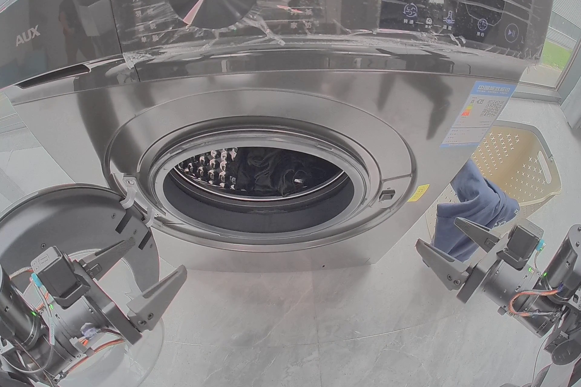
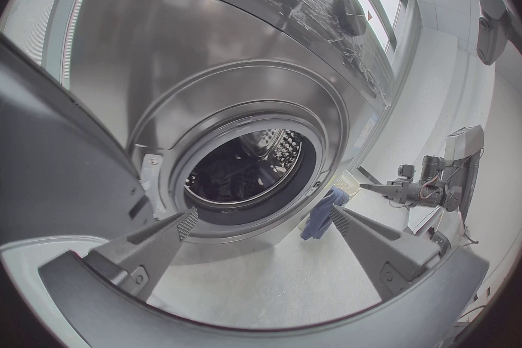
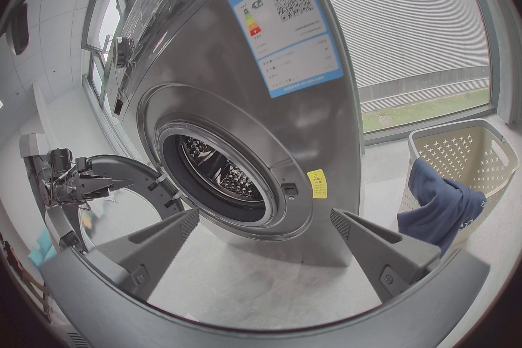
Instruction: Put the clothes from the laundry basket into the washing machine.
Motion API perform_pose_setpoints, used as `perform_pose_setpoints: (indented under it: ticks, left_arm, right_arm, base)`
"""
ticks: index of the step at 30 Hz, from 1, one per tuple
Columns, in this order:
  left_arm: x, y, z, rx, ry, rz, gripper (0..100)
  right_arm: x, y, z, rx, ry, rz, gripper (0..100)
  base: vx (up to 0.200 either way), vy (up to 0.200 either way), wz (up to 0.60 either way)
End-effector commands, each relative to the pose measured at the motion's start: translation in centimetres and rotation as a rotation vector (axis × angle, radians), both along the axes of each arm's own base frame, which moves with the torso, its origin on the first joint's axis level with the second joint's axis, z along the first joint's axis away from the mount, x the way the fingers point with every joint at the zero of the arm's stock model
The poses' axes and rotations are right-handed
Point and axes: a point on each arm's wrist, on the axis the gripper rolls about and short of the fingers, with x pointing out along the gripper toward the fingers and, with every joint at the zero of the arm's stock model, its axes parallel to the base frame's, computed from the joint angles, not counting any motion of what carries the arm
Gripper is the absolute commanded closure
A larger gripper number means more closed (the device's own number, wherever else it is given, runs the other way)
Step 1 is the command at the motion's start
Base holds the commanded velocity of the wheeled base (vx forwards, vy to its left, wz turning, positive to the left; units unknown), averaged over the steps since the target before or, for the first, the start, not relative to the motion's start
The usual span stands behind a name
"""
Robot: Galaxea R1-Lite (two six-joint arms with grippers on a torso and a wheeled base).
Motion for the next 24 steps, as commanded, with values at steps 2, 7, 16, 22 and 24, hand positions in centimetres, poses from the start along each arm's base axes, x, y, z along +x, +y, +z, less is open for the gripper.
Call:
perform_pose_setpoints:
  ticks: [2, 7, 16, 22, 24]
  left_arm:
    - [-1.7, 2.5, 0.1, 0.008, -0.015, 0.078, 0]
    - [-3.6, 4.1, -0.2, 0.028, -0.008, 0.104, 0]
    - [-7.0, 6.7, -0.3, 0.051, -0.145, 0.173, 0]
    - [-10.0, 7.9, -2.1, 0.065, -0.170, 0.220, 0]
    - [-10.8, 8.1, -3.0, 0.070, -0.146, 0.233, 0]
  right_arm:
    - [-1.2, -1.7, 1.0, 0.023, -0.050, -0.042, 0]
    - [-1.6, -2.8, 1.5, 0.025, -0.063, -0.088, 0]
    - [-3.1, -4.3, 2.1, 0.010, -0.077, -0.121, 0]
    - [-5.8, -5.9, 1.9, -0.031, -0.035, -0.121, 0]
    - [-6.7, -6.5, 1.9, -0.043, -0.044, -0.130, 0]
  base:
    - [-0.100, 0.000, 0.00]
    - [-0.200, 0.000, 0.00]
    - [-0.200, 0.000, 0.00]
    - [-0.200, 0.000, 0.00]
    - [-0.200, 0.000, 0.00]
